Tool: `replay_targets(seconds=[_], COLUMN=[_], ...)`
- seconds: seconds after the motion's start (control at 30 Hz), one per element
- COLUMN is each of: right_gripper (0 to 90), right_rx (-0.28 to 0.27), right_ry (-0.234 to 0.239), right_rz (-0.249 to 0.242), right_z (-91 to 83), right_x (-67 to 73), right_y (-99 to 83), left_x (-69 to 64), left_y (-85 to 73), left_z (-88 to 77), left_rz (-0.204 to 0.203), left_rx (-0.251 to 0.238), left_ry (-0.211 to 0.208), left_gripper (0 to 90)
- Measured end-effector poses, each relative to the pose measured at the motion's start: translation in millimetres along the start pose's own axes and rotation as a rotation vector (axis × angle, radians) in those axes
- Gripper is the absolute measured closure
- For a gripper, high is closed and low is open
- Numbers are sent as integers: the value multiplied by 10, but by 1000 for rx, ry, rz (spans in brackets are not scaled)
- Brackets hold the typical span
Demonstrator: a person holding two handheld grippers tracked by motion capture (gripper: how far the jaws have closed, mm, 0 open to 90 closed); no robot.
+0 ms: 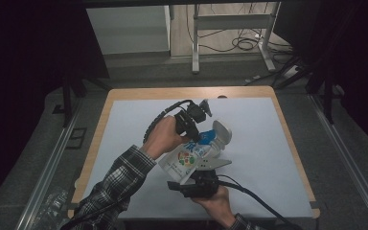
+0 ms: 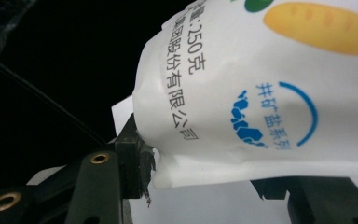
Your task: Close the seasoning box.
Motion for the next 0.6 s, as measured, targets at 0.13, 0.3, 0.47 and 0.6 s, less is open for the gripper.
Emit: replay_targets(seconds=[0.13,0.3,0.47,0.6], right_gripper=[463,454,443,426], right_rx=[14,31,50,59], right_ry=[-14,-23,-26,-33], right_rz=[-7,-4,6,18], right_z=[10,16,23,26], right_x=[-20,-46,-68,-89], right_y=[-21,-44,-75,-99], left_x=[10,11,19,33], left_y=[-11,-20,-54,-97], left_z=[-6,-32,-57,-75], left_rz=[-2,1,1,4], left_rx=[-9,-46,-85,-125], left_ry=[-4,-22,-46,-59], left_gripper=[895,899,900,900])
Point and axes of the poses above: each handheld gripper's, and its own axes: z roughly forward along the jaws, y roughly out of its top, x roughly to its left, the point moved 7 cm from there along z, roughly forward along the jaws, and after that the axes turned 8 degrees about y, right-handed, at the moved point
